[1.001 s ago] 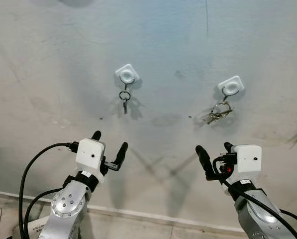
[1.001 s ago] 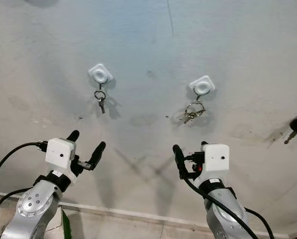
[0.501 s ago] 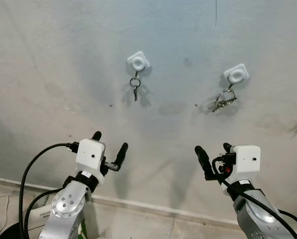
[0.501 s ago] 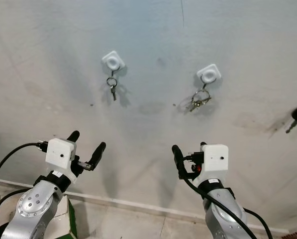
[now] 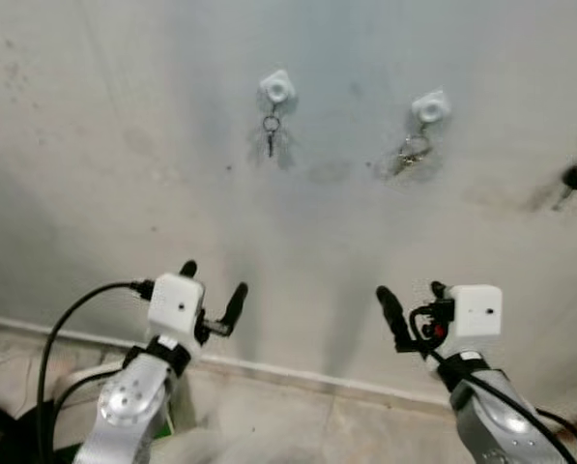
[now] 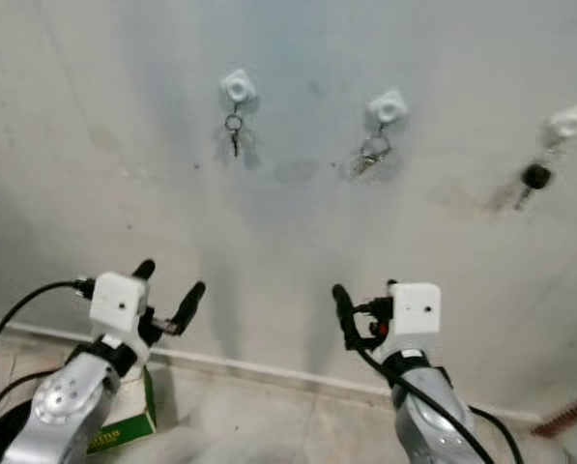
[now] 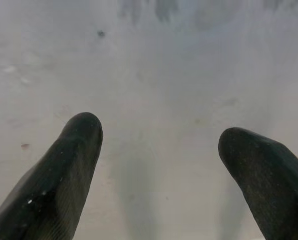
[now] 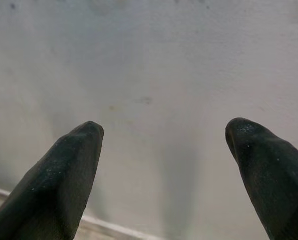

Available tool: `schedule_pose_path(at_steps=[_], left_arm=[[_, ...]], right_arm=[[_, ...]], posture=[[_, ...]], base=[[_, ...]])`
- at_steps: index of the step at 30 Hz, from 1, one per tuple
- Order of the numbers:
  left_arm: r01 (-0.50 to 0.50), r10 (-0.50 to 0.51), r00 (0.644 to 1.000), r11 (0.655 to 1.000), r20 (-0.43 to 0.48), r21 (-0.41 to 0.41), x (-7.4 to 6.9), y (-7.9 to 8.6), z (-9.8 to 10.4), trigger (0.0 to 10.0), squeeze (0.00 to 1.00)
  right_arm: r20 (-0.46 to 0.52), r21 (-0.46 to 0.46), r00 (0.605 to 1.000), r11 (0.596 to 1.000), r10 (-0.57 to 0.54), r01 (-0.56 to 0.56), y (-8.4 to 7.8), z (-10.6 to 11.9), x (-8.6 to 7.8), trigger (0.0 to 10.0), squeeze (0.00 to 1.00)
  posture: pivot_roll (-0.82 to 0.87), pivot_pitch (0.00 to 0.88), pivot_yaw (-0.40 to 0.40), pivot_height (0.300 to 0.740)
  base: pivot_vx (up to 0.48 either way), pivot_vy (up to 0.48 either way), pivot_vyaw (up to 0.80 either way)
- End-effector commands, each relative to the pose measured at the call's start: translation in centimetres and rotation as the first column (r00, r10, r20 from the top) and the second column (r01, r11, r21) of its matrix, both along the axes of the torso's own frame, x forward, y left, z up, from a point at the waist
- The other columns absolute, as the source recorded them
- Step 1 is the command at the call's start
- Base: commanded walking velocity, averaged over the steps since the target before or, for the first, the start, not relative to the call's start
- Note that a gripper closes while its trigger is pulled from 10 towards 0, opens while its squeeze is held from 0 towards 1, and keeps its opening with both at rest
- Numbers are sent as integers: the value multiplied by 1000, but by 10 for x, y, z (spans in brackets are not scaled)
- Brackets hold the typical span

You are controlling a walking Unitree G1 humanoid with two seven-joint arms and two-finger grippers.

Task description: Hang keys on a hook

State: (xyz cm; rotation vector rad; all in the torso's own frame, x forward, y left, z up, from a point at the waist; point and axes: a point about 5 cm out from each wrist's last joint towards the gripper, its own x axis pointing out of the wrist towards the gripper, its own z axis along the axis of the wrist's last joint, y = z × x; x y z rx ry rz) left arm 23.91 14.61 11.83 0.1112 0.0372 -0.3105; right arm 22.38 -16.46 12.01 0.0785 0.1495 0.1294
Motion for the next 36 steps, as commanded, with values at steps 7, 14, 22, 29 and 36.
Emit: schedule_pose_path(at_steps=[7,14,22,29,36], left_arm=[[15,-15,1000,1000,2,0,0,-3,1,10000,0],[22,-22,1000,1000,4,2,1,-3,2,10000,0],[22,-22,1000,1000,2,4,1,-3,1,10000,0],[31,-31,1000,1000,-2,2,0,-5,1,10000,0],[32,-32,999,999,-2,1,1,-5,1,10000,0]], right_arm=[[1,-6,1000,1000,-18,18,-4,0,2,10000,0],[0,-4,1000,1000,-27,27,-4,0,2,10000,0],[-6,-6,1000,1000,-30,30,-5,-1,3,10000,0],[-10,-7,999,999,-40,40,-7,-1,2,10000,0],[-9,-5,999,999,-38,38,-7,-1,2,10000,0]], posture=[[35,0,13,740],[32,0,15,740],[31,0,16,740],[26,0,21,740],[26,0,20,740]], base=[[-305,0,0],[-331,0,0],[-321,0,0],[-321,0,-703],[-319,0,-404]])
